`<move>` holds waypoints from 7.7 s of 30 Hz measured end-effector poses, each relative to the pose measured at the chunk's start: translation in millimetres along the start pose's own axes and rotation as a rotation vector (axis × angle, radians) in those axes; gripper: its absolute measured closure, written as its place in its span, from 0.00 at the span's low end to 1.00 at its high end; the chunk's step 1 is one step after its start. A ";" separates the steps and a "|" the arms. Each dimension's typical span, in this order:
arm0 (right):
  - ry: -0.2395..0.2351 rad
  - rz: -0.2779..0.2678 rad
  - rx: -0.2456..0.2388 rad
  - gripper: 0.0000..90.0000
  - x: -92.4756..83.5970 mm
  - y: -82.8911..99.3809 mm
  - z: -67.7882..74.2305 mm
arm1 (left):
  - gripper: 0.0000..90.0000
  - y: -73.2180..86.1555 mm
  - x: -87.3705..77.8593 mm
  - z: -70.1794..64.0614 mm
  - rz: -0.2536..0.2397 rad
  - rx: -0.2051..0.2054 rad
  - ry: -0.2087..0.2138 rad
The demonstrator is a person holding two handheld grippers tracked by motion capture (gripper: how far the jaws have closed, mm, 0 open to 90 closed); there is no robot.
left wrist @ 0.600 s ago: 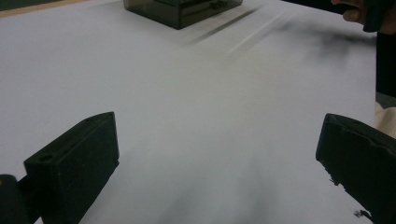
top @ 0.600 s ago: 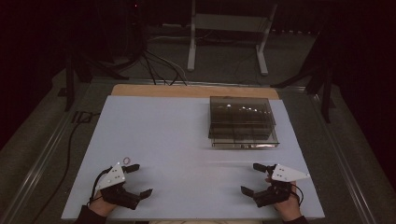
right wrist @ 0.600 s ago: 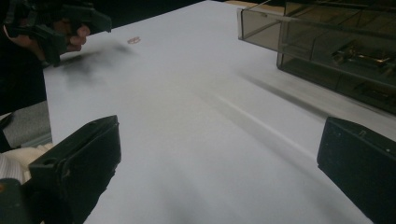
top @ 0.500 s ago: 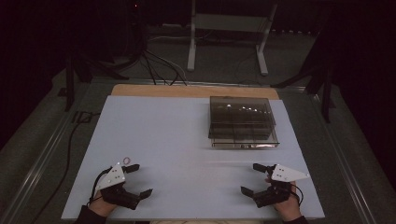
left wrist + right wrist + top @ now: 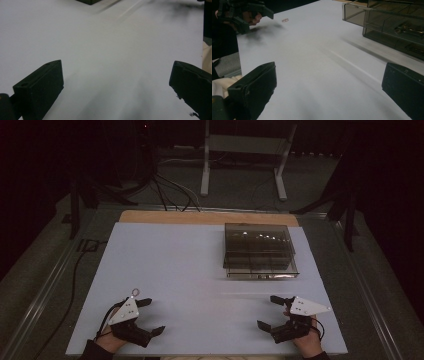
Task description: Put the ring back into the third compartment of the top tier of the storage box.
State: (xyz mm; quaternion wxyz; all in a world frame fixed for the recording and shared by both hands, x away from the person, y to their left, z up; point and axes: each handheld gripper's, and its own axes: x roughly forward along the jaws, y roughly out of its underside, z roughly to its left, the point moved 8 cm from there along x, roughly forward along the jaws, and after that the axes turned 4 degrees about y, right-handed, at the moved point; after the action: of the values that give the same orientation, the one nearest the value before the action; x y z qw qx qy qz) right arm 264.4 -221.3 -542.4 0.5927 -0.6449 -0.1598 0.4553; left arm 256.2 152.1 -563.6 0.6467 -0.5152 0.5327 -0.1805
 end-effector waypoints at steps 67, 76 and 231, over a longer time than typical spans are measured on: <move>0.002 -0.024 0.011 0.00 -2.8 -3.1 0.5 | 0.01 -68.6 -52.1 49.0 -0.221 -0.093 -0.221; 0.000 -0.024 0.012 0.00 -3.2 -3.3 0.9 | 0.01 -61.1 -55.4 65.4 -0.212 -0.122 -0.302; 0.002 -0.021 0.017 0.00 -5.0 -2.1 1.6 | 1.00 -28.2 -15.7 95.8 0.171 -0.272 -0.425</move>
State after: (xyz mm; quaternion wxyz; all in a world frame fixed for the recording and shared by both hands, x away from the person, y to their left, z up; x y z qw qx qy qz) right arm 261.2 -223.5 -538.4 0.6031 -0.6384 -0.1621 0.4499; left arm 343.2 198.4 -540.9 0.6819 -0.5768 0.4458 0.0601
